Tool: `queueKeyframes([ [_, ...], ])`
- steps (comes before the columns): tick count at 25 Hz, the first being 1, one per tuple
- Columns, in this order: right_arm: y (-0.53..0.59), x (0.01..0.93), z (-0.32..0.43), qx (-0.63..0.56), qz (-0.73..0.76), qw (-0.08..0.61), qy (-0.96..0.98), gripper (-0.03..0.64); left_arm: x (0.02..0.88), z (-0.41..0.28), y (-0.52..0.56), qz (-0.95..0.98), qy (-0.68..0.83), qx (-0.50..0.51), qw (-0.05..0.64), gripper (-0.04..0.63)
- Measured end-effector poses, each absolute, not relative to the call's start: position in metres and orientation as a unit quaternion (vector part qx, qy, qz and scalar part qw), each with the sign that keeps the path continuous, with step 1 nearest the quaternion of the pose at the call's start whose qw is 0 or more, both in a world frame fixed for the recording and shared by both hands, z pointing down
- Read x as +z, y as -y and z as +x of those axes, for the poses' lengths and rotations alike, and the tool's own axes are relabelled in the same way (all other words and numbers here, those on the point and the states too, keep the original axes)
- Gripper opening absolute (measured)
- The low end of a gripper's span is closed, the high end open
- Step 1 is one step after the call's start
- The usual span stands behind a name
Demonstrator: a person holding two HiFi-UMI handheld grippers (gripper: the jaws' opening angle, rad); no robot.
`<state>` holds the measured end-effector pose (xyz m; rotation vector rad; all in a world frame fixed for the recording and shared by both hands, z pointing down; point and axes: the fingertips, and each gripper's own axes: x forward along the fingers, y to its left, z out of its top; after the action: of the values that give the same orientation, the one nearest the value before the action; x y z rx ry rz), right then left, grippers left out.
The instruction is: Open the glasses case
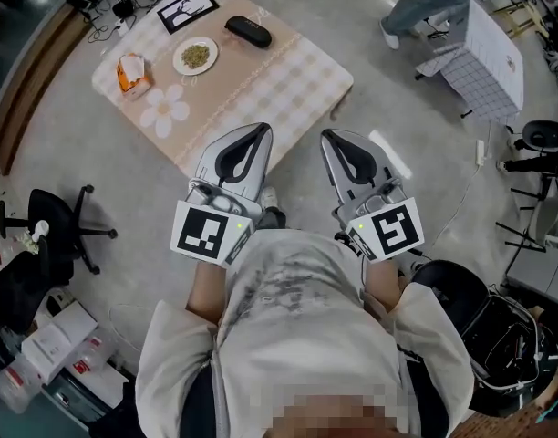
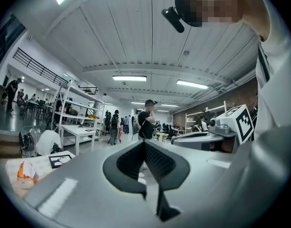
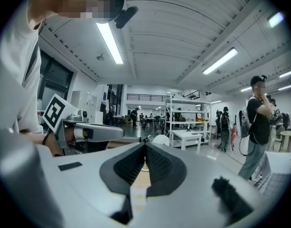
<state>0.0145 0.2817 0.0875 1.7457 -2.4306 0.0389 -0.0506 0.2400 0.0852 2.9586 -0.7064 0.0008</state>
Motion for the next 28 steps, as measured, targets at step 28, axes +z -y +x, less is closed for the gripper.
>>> queueKeyframes([
  [28, -0.129, 0.114, 0.052, 0.035, 0.475, 0.084, 0.875, 0.015, 0.113, -0.031, -0.113, 0.929, 0.362, 0.019, 0.078, 0.006],
])
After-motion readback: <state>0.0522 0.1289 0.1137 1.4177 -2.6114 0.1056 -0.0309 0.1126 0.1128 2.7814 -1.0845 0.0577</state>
